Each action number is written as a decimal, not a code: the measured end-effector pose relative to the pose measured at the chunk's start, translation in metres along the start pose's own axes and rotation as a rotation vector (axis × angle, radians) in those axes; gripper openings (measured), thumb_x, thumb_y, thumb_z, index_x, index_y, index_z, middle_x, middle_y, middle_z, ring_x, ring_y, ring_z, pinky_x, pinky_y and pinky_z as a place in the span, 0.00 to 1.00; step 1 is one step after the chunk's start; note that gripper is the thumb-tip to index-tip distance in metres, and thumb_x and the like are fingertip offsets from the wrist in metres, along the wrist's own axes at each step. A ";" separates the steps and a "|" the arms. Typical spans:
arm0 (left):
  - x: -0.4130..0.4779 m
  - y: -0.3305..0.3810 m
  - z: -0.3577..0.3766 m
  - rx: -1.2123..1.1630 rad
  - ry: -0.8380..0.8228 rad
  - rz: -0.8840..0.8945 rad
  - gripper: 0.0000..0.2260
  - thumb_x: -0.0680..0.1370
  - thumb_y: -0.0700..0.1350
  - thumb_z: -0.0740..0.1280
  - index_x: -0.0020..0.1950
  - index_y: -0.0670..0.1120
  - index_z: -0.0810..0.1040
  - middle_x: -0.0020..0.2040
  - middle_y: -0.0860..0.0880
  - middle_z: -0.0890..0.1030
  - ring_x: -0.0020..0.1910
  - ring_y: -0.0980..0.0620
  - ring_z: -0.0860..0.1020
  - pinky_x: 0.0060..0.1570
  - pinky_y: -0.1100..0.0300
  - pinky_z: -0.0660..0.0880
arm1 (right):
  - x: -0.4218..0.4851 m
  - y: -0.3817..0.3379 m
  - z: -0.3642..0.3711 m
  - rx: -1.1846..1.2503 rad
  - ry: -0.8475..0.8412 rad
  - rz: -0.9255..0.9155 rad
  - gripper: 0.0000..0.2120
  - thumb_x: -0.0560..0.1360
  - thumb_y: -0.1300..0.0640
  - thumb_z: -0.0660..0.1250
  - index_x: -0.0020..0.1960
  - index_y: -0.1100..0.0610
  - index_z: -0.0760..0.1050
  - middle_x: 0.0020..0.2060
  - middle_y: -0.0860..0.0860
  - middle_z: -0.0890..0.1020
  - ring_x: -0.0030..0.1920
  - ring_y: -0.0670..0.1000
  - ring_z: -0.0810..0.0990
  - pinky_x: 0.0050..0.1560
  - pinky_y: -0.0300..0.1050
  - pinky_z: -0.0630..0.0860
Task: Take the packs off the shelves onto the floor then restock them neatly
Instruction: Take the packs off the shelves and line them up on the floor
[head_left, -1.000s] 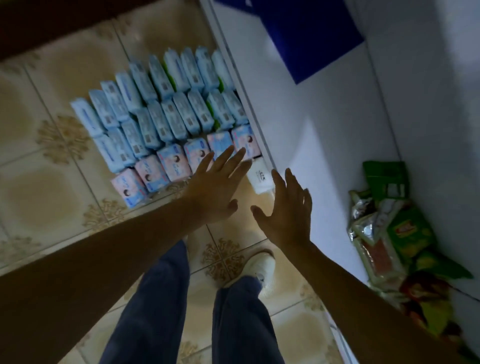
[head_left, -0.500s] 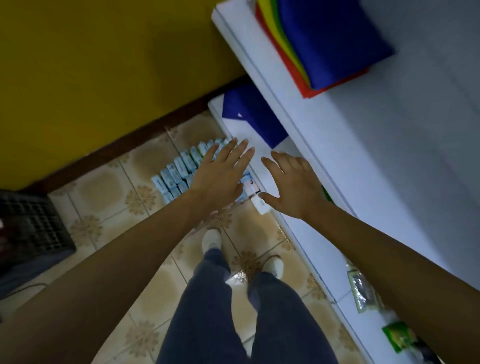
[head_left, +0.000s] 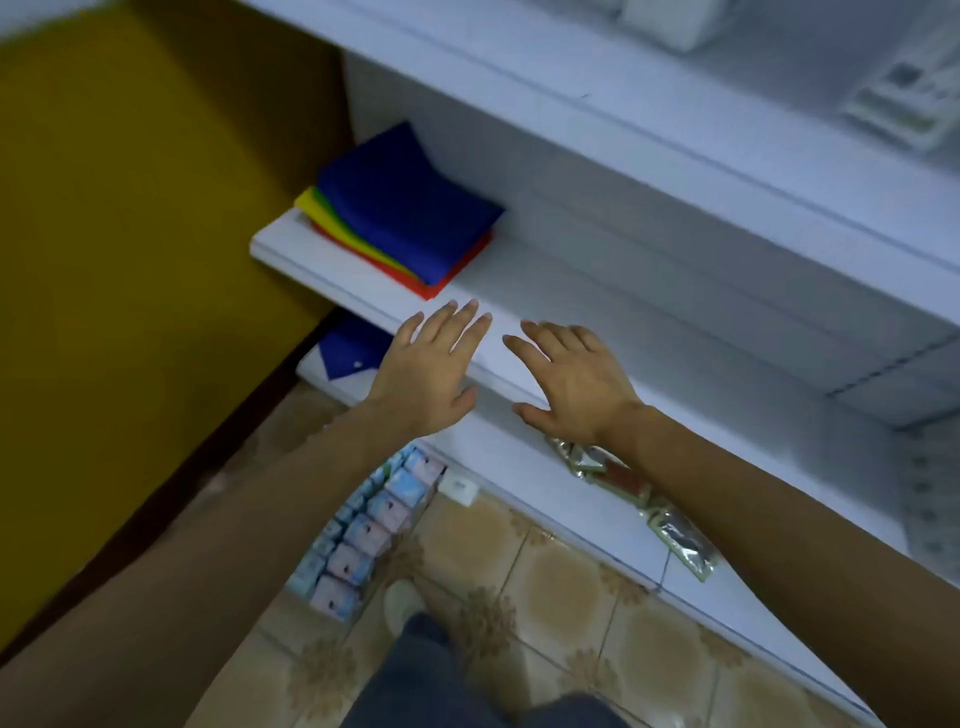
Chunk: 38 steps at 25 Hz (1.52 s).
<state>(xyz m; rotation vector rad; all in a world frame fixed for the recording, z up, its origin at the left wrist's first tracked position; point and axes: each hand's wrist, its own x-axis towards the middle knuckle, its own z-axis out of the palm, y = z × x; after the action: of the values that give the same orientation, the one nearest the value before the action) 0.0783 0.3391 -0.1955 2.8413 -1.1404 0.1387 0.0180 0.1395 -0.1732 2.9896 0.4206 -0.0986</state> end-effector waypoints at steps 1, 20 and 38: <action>0.010 0.018 -0.010 0.014 0.002 0.035 0.34 0.75 0.52 0.64 0.78 0.46 0.56 0.78 0.46 0.57 0.76 0.45 0.58 0.72 0.46 0.55 | -0.020 0.012 -0.009 -0.016 0.020 0.045 0.36 0.73 0.41 0.65 0.75 0.55 0.59 0.74 0.58 0.63 0.73 0.60 0.63 0.72 0.56 0.56; 0.045 0.375 -0.112 -0.001 0.170 0.505 0.35 0.78 0.54 0.61 0.79 0.49 0.45 0.80 0.49 0.46 0.78 0.49 0.48 0.75 0.52 0.48 | -0.390 0.144 -0.065 -0.088 0.178 0.613 0.36 0.76 0.38 0.60 0.77 0.53 0.54 0.75 0.55 0.61 0.72 0.57 0.64 0.71 0.54 0.57; 0.276 0.284 -0.168 -0.404 0.497 0.201 0.37 0.73 0.53 0.71 0.77 0.46 0.57 0.79 0.43 0.51 0.75 0.41 0.57 0.70 0.44 0.63 | -0.190 0.292 -0.148 0.025 0.540 0.642 0.24 0.79 0.46 0.60 0.72 0.54 0.64 0.68 0.53 0.72 0.65 0.55 0.71 0.63 0.50 0.66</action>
<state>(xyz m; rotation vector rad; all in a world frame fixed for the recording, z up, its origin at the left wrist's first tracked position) 0.0708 -0.0376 0.0133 2.1691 -1.1694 0.5261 -0.0758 -0.1719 0.0211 2.9679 -0.5151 0.7660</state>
